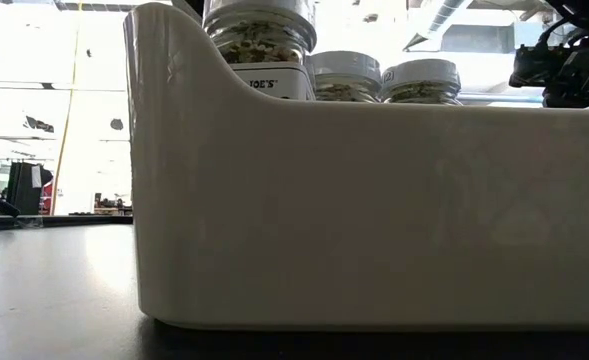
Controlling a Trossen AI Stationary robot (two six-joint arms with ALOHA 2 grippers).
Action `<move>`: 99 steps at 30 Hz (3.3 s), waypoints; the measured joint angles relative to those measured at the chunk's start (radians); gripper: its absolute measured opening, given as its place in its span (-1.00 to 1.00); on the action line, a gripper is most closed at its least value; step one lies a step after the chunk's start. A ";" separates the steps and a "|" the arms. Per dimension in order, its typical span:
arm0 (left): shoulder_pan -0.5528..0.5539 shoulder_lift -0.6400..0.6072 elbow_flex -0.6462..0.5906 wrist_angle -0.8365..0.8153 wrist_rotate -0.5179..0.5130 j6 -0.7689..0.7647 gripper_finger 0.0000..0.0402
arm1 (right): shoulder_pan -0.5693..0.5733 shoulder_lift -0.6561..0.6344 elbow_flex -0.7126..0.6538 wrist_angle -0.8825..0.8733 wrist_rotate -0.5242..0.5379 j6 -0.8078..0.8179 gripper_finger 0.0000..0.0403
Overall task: Sort spices by type
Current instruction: Put the white seasoning bottle into the gray bin, then adjust the white seasoning bottles
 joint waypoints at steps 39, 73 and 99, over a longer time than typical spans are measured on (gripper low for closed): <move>0.019 -0.109 0.000 0.022 0.070 -0.165 0.34 | 0.000 0.000 0.000 0.017 -0.032 0.036 -0.87; 0.019 -0.691 -0.761 0.391 -0.129 0.147 0.34 | 0.151 0.362 0.262 0.754 -0.117 -0.387 0.08; 0.036 -1.162 -1.166 0.543 -0.119 0.123 0.34 | 0.224 1.020 0.865 0.121 -0.230 -0.173 0.27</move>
